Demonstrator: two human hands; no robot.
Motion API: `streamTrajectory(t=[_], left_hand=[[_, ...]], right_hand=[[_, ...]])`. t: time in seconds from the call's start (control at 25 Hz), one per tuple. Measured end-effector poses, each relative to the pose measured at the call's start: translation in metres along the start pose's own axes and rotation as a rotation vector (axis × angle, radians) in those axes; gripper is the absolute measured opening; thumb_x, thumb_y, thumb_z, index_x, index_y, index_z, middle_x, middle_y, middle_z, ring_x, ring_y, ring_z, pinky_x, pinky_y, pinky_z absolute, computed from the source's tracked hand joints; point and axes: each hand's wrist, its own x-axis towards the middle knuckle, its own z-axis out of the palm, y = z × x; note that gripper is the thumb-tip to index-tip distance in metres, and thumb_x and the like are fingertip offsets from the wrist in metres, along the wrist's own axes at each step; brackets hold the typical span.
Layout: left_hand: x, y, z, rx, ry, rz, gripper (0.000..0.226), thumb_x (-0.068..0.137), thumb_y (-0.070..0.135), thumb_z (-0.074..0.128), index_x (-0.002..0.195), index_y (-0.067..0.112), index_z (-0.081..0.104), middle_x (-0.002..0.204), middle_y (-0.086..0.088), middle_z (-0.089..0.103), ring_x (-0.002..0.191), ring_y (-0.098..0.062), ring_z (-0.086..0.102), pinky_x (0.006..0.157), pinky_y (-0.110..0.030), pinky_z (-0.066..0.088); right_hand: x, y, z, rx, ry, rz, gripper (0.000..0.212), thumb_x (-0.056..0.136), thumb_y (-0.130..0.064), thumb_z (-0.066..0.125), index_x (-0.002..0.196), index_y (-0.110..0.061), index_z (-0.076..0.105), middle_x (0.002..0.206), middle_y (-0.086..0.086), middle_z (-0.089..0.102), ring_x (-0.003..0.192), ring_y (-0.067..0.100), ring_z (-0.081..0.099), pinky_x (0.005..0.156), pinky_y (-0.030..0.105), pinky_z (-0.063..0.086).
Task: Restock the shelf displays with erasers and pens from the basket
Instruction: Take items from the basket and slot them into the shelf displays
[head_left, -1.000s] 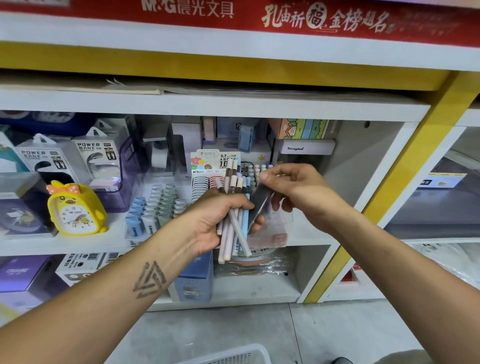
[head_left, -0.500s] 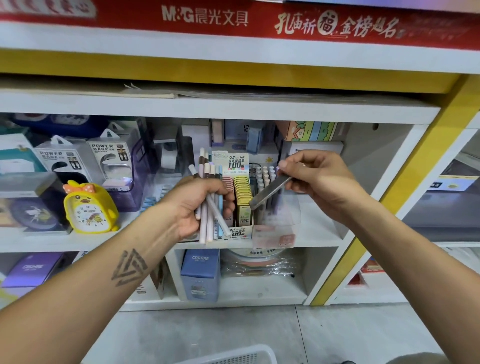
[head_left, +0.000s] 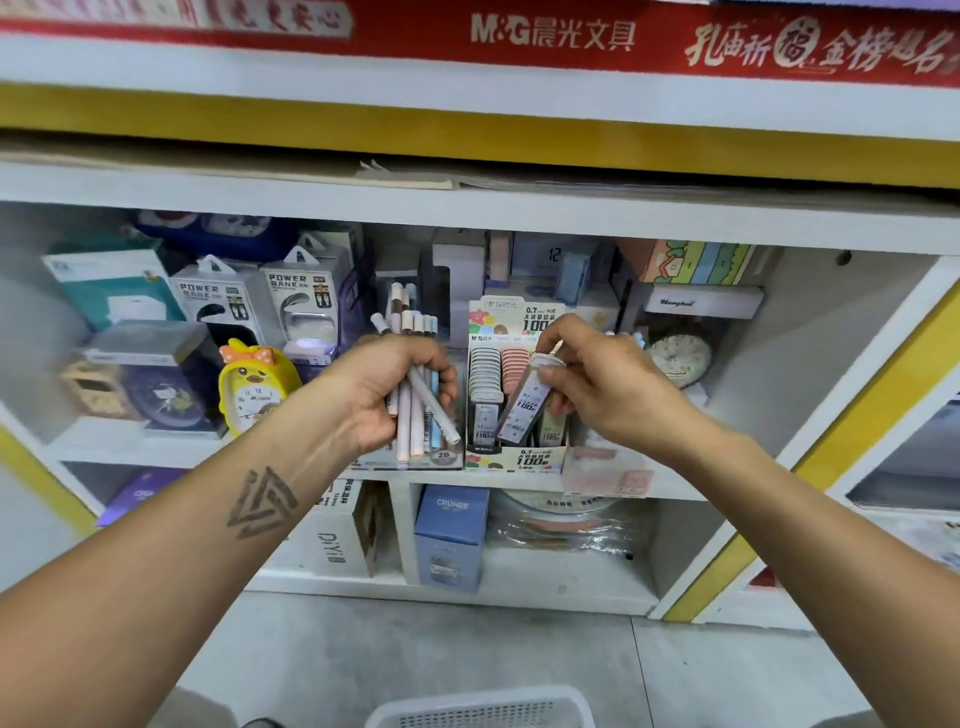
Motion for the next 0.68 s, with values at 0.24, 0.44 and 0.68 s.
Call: streamTrajectory(t=[0.24,0.44,0.68], left_hand=[[-0.002,0.000,-0.007,0.013,0.000,-0.032,0.011,0.081,-0.009,0.053,0.077,0.001,0.056,0.063,-0.015,0.059,0.049,-0.021,0.058,0.047,-0.026,0.052],[-0.004,-0.001,-0.005,0.039,-0.011,-0.023,0.011,0.082,-0.008,0.053,0.076,0.001,0.056,0.062,-0.014,0.059,0.049,-0.021,0.059,0.047,-0.026,0.053],[-0.006,-0.002,-0.003,0.031,-0.028,-0.019,0.011,0.084,-0.007,0.054,0.078,0.001,0.057,0.063,-0.013,0.059,0.050,-0.020,0.059,0.048,-0.025,0.053]], right_hand=[[0.000,-0.009,0.027,-0.074,0.023,-0.103,0.012,0.099,-0.028,0.058,0.108,-0.030,0.050,0.075,-0.006,0.067,0.068,0.002,0.066,0.065,0.034,0.056],[0.004,-0.020,0.037,-0.127,0.154,-0.256,0.012,0.096,-0.014,0.064,0.107,-0.009,0.063,0.096,0.000,0.057,0.082,0.025,0.063,0.073,0.038,0.050],[-0.001,-0.019,0.044,-0.241,0.072,-0.332,0.008,0.095,-0.010,0.064,0.096,-0.004,0.060,0.089,0.001,0.056,0.076,0.027,0.055,0.065,0.046,0.049]])
